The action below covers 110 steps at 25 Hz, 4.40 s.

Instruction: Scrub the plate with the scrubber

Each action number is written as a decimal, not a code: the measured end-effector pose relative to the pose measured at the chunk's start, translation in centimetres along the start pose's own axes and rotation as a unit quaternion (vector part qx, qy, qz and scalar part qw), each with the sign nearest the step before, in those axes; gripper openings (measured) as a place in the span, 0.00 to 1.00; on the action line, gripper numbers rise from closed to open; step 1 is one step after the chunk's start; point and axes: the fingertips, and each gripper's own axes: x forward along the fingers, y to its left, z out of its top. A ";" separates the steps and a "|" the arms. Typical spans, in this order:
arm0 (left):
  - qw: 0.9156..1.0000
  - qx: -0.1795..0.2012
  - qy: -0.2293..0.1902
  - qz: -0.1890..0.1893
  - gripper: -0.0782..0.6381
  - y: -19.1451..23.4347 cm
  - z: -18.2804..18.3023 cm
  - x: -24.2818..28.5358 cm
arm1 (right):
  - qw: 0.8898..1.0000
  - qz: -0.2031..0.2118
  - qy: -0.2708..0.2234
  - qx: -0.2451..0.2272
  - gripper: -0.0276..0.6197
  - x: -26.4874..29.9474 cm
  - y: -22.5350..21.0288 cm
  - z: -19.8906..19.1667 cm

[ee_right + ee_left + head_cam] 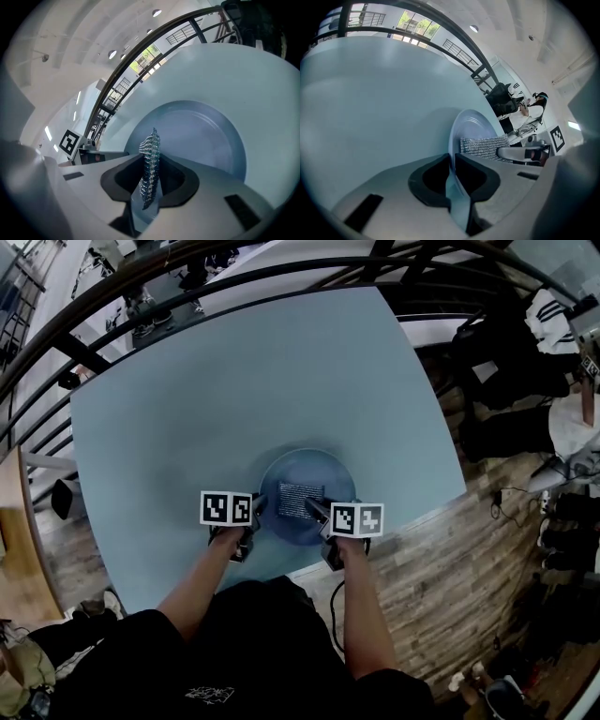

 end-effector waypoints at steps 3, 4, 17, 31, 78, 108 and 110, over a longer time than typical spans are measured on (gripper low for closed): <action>1.000 0.003 0.001 0.000 0.17 0.1 0.1 0.0 | 1.000 -0.001 -0.006 -0.004 0.18 1.0 0.5 1.1; 1.000 0.003 0.001 0.000 0.17 0.1 0.1 0.0 | 1.000 -0.003 -0.009 -0.005 0.18 1.1 0.5 1.5; 1.000 0.002 -0.003 0.000 0.17 -0.1 0.2 0.0 | 0.998 -0.043 -0.054 0.009 0.18 -0.6 -2.3 5.1; 1.000 0.002 -0.009 0.000 0.17 -0.2 0.2 0.0 | 0.991 -0.096 -0.083 0.035 0.18 -5.5 -6.9 5.0; 1.000 -0.003 -0.025 -0.003 0.17 0.1 0.6 -0.2 | 0.997 -0.070 0.022 0.000 0.18 -6.9 -4.5 -3.5; 1.000 -0.003 -0.025 0.000 0.17 0.3 0.7 0.0 | 0.999 -0.040 -0.023 -0.017 0.18 0.0 -0.4 3.0; 1.000 -0.004 -0.026 -0.001 0.17 0.3 0.7 0.0 | 0.999 -0.045 -0.028 -0.013 0.18 -0.3 -0.8 3.4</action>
